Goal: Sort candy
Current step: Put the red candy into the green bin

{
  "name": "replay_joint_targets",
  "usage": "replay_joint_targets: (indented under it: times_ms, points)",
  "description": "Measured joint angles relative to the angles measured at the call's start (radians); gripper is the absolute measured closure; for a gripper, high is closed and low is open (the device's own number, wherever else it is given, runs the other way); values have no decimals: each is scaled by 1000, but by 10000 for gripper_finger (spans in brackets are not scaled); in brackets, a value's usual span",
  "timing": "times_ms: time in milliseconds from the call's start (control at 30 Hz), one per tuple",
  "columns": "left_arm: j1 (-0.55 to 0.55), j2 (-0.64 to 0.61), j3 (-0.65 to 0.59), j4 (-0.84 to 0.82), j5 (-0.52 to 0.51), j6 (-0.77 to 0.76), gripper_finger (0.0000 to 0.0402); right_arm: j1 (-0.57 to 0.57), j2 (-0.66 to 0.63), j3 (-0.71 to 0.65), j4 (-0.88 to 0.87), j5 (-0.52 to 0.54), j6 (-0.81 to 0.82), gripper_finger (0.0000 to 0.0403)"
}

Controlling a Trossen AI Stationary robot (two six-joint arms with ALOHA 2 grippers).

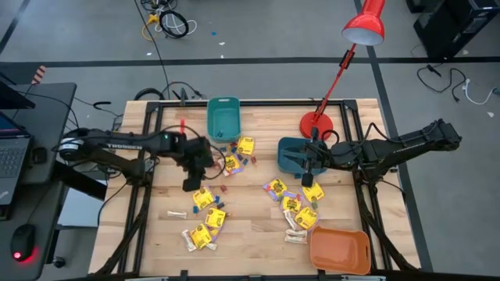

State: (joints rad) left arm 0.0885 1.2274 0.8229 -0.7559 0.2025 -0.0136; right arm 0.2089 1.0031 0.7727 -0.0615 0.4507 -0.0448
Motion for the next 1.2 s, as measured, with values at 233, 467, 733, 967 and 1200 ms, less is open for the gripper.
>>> replay_joint_targets:
  times_ms: [233, 467, 733, 967, 1200]
  points:
    - [-37, 0, -152, 292, -140, -6, 273, 0, 0, 0, 0, 0, 0, 325]
    - [-37, 0, -253, 499, -286, -8, 273, 0, 0, 0, 0, -1, 1, 325]
    - [-36, 0, -360, 626, -381, -17, 273, 0, 0, 0, 0, -1, 1, 325]
    - [-36, 1, -430, 741, -440, -17, 273, 0, 0, 0, 0, -1, 1, 325]
    - [-36, 1, -493, 839, -480, -15, 273, 0, 0, 0, 0, -1, 1, 325]
